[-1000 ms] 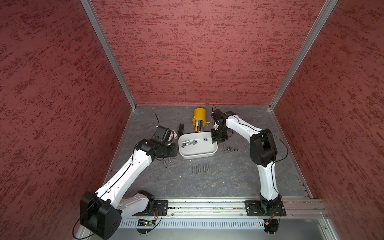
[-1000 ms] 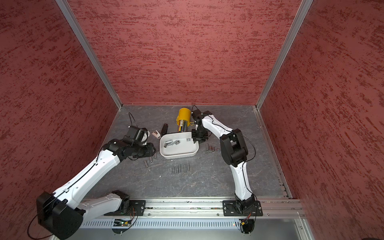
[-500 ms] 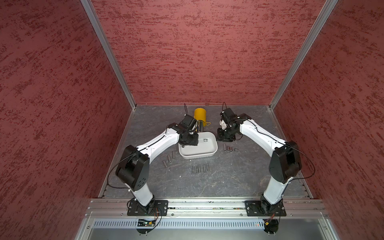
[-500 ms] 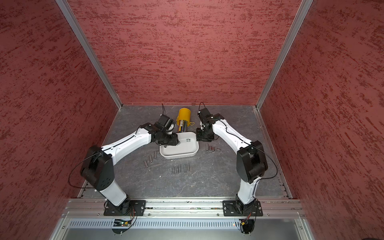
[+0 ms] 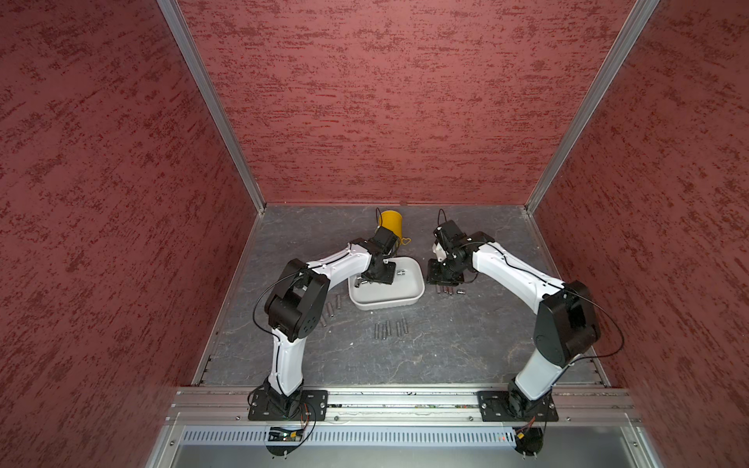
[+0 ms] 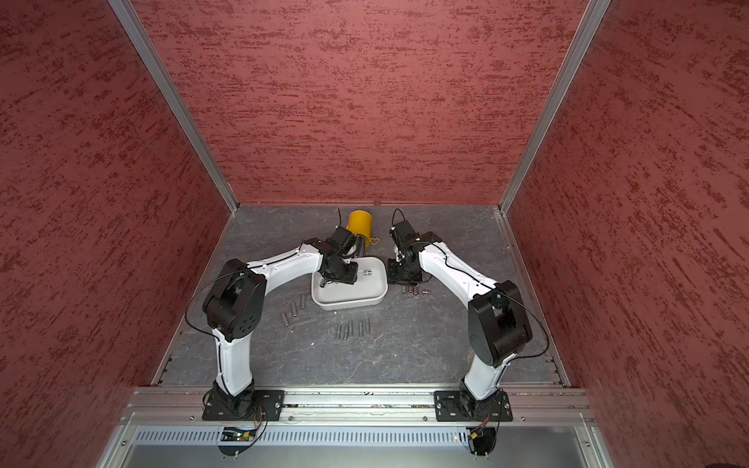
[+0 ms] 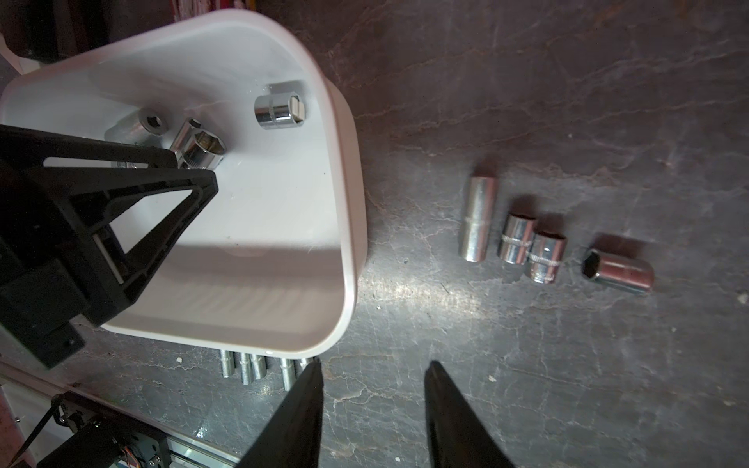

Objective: Take out the socket from the storage box
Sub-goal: Pick up the socket head from the storage box.

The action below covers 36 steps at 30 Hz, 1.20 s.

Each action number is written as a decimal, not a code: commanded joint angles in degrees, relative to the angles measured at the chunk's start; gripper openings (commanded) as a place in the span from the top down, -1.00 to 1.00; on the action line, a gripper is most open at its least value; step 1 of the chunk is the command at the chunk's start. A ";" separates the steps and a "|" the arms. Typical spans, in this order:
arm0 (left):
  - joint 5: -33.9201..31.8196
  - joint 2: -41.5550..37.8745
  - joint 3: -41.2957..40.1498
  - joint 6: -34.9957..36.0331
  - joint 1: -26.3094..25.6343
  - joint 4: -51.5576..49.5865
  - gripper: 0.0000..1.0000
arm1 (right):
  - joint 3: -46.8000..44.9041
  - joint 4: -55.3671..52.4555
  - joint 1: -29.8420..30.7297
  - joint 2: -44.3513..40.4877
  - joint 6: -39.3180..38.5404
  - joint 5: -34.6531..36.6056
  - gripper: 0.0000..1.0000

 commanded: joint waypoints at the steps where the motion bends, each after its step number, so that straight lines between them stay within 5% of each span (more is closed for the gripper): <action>1: -1.35 1.89 2.06 0.90 -0.25 1.32 0.11 | -0.23 1.55 -0.41 -1.07 0.19 0.08 0.12; 13: -4.40 7.07 4.22 1.21 -0.45 0.62 0.13 | -0.82 1.72 -0.40 -0.47 -0.01 -0.16 0.12; 24: -5.96 8.20 4.05 0.18 -1.56 0.26 0.45 | -1.62 2.36 -0.40 0.06 0.23 -0.71 0.12; 36: -7.53 -3.06 4.27 -1.83 -1.76 -4.40 0.62 | -1.70 2.91 -0.42 -1.65 -0.10 -0.02 0.11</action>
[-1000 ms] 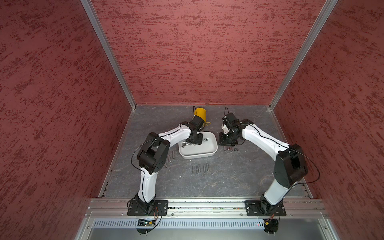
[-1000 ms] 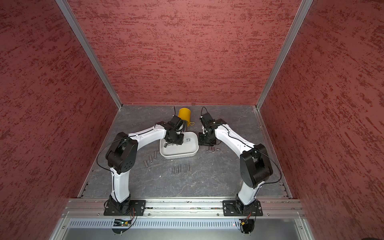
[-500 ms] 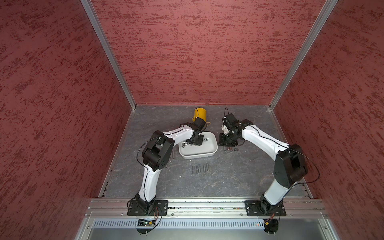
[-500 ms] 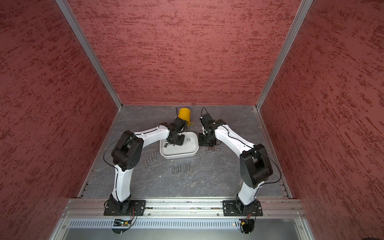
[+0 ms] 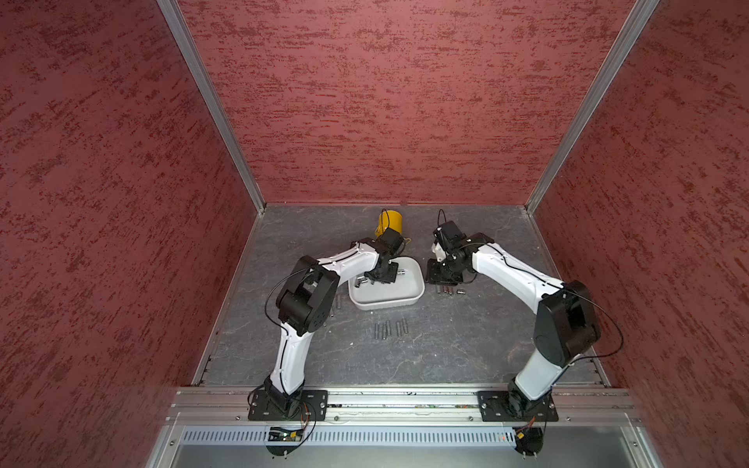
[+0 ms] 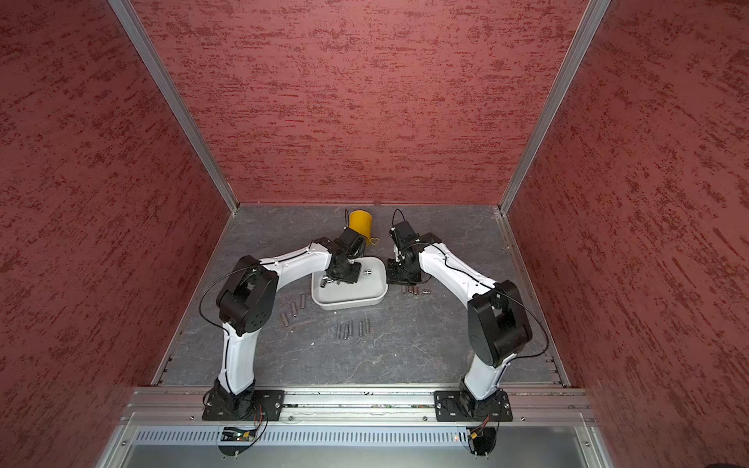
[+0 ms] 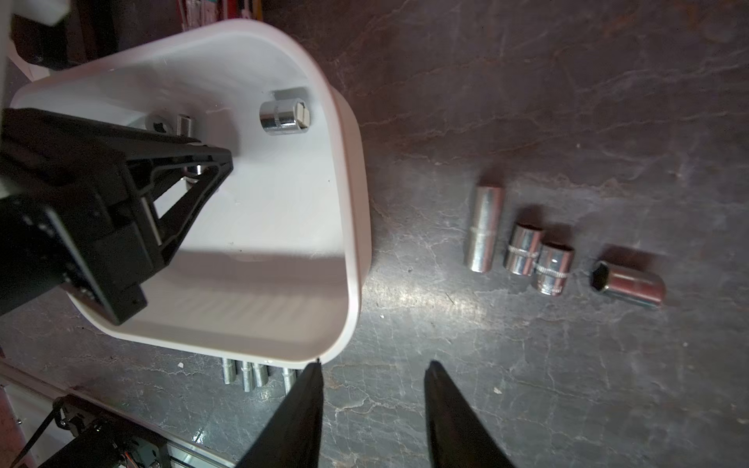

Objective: Take out the socket from the storage box
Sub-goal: Pick up the socket head from the storage box, then place the socket head at the center of the board.

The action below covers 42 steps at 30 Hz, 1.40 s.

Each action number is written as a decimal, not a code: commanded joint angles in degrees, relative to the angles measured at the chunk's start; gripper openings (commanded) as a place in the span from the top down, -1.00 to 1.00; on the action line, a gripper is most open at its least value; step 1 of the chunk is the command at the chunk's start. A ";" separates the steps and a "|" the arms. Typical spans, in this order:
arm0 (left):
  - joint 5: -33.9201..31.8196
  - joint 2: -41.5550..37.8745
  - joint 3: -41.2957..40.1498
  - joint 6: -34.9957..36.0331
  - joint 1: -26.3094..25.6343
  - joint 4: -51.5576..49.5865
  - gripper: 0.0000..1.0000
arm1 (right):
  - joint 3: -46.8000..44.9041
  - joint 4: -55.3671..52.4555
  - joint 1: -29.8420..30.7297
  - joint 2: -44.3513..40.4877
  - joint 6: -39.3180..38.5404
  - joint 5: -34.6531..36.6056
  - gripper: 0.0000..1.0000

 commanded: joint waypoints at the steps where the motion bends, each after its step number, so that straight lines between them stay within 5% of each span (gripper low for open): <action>1: -1.60 -8.06 -1.37 -1.96 0.01 -1.64 0.63 | -0.74 1.18 -0.42 -1.83 -0.18 0.43 0.11; 12: -4.12 -35.16 -27.27 -16.08 9.60 -6.46 0.69 | -0.39 2.52 -0.40 -1.73 -0.87 0.54 0.11; 20: -10.50 -49.54 -43.33 -29.69 11.80 -8.91 0.67 | 0.43 3.01 -0.41 -0.44 -1.77 0.08 0.11; 35: -9.38 -43.59 -51.33 -31.35 15.98 -1.49 0.57 | 0.24 2.47 -0.40 -0.10 -2.69 0.00 0.11; 42: -9.27 -43.36 -52.22 -31.16 16.41 -0.49 0.27 | 0.32 2.26 -0.45 -0.27 -2.73 0.44 0.11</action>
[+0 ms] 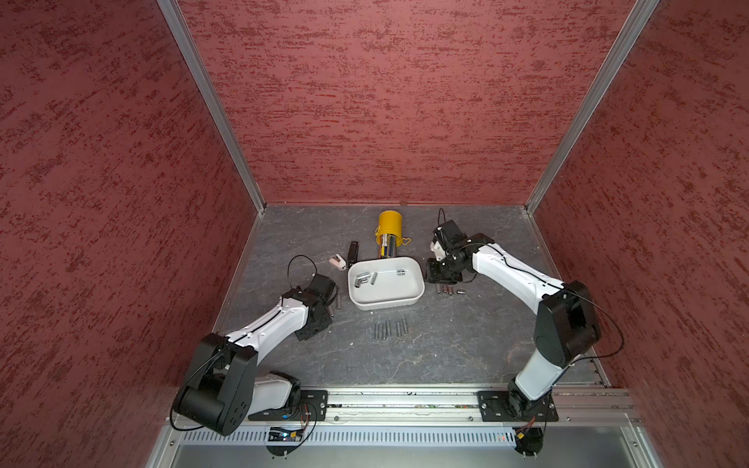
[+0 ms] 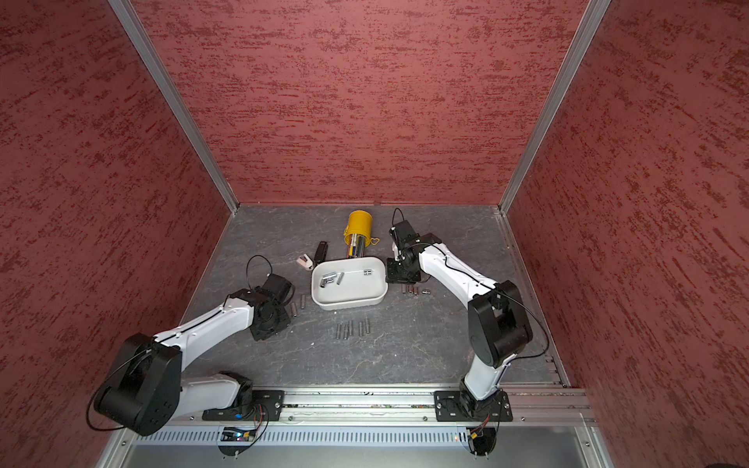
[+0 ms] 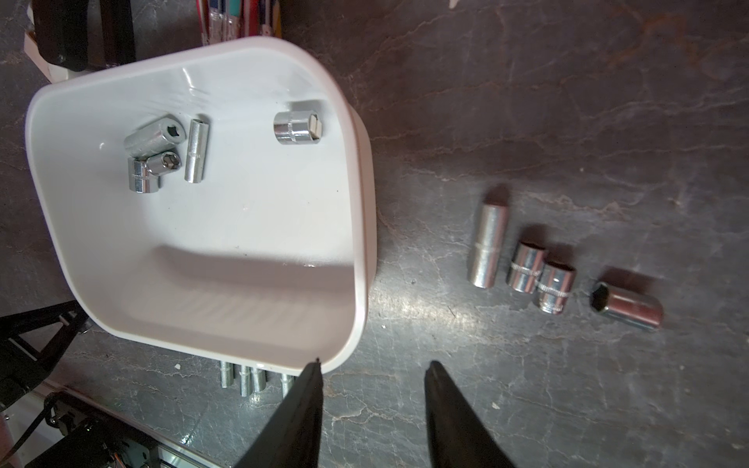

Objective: Take out the socket from the storage box
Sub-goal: Place the socket head at the center of the board.

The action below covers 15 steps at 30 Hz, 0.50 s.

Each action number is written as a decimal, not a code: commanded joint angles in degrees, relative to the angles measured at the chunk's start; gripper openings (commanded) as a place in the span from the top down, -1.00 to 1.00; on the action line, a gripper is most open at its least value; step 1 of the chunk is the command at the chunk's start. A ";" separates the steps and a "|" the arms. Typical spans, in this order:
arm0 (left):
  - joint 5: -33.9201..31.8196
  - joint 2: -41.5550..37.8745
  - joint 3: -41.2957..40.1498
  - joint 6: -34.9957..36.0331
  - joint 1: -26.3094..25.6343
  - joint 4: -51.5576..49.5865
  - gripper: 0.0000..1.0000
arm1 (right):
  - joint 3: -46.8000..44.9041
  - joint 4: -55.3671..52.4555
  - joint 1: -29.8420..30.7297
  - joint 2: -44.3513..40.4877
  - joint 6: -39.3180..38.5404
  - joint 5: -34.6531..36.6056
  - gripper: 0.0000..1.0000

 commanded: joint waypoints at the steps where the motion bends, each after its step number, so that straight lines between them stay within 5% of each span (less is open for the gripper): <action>1: -0.25 -0.38 -0.65 0.10 0.66 1.96 0.25 | 0.51 0.59 -0.40 -0.07 -0.68 0.41 0.11; 15: 0.30 -2.26 -0.79 1.03 1.07 0.97 0.18 | 0.83 -0.05 -0.40 -0.81 -0.05 -2.74 0.09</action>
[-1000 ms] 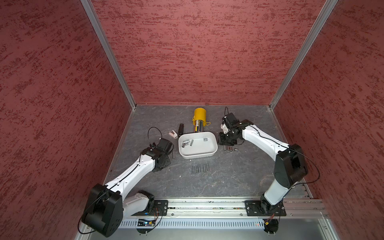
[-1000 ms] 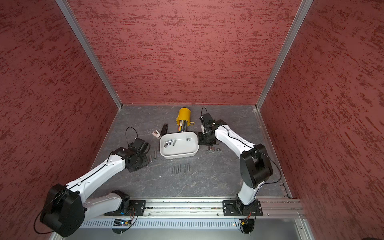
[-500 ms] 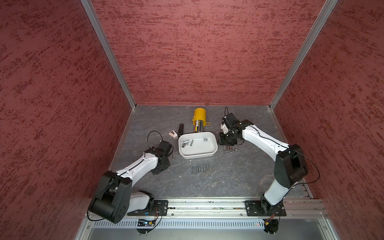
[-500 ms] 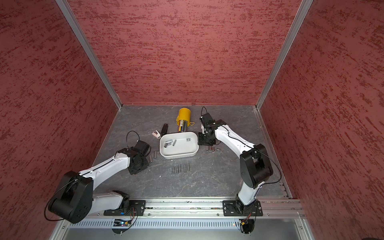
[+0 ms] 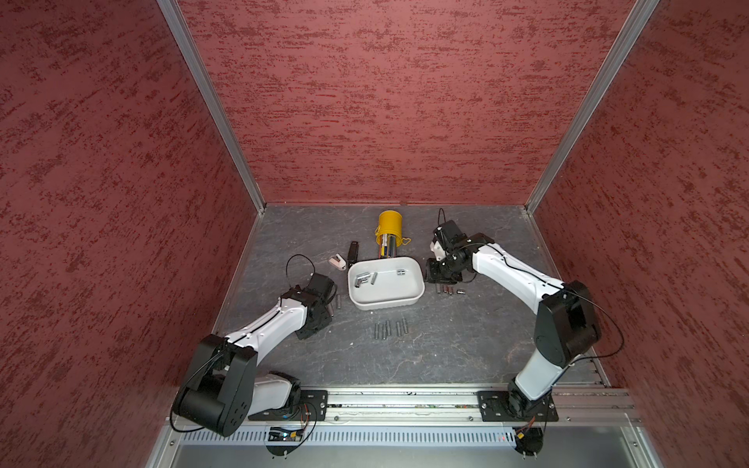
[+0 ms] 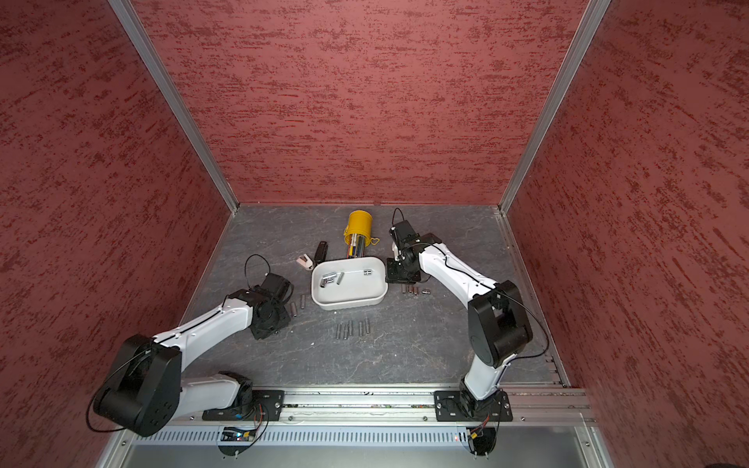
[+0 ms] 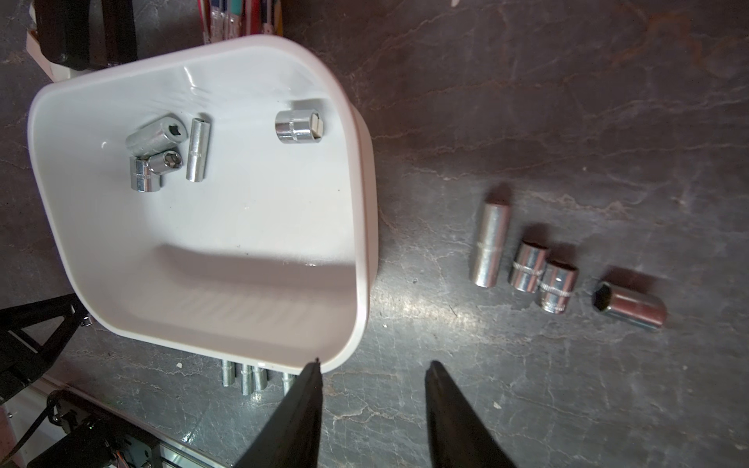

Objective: Take out the socket from the storage box
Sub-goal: Place the socket head at the center of the board.

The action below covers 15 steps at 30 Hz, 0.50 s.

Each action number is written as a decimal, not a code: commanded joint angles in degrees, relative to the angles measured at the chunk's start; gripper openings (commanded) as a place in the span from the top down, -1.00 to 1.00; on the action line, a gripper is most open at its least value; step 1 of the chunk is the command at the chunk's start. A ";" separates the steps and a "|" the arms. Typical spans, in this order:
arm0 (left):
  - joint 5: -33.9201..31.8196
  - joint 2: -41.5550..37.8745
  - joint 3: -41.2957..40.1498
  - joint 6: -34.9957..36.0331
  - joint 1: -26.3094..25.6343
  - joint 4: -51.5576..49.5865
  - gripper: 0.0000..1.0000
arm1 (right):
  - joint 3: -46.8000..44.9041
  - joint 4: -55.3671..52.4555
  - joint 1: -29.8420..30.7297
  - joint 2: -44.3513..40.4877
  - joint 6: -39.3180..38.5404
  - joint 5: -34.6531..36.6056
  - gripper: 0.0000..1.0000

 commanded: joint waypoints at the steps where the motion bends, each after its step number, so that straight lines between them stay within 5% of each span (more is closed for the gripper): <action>1: -0.28 -2.11 -0.33 0.73 0.31 -1.32 0.16 | 1.20 -0.34 -0.45 -0.83 -0.20 -2.37 0.08; 15: 1.90 -17.40 6.81 3.32 0.04 -9.50 0.10 | 10.44 0.23 2.40 1.47 -6.49 -1.51 -0.04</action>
